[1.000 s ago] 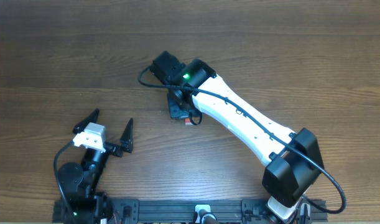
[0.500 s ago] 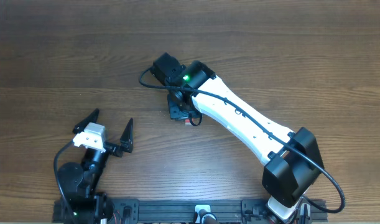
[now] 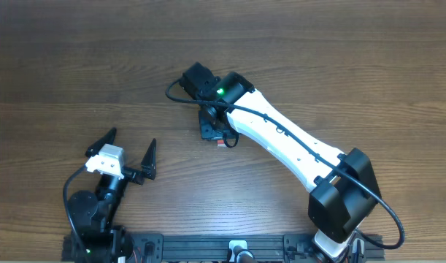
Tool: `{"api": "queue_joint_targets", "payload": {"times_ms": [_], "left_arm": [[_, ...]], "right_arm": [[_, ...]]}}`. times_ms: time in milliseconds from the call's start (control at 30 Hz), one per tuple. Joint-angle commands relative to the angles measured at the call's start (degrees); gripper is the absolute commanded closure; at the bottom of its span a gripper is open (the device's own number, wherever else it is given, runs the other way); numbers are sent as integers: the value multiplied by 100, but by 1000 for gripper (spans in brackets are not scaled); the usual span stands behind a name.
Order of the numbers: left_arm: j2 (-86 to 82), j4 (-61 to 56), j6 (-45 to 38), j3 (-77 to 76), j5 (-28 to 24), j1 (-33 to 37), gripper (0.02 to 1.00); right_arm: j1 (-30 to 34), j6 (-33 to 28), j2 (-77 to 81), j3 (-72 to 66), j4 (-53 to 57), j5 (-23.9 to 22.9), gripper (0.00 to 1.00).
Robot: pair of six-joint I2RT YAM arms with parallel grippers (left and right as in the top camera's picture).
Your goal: Stack Cubes
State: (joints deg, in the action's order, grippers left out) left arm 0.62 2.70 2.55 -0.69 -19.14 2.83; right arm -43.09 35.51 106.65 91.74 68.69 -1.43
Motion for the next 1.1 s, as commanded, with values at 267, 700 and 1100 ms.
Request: {"api": "queue_joint_targets", "payload": {"times_ms": [267,700,1100], "left_arm": [[-35,-11,-81,35,-55,35,20],[-35,-11,-81,35,-55,35,18],[-35,-11,-81,35,-55,35,18]], "right_arm": [[61,26,-153,-50,-42,-57,989],[74,26,-153,-120,-118,-59,989],[74,24,-153,-155,-151,-57,915]]}}
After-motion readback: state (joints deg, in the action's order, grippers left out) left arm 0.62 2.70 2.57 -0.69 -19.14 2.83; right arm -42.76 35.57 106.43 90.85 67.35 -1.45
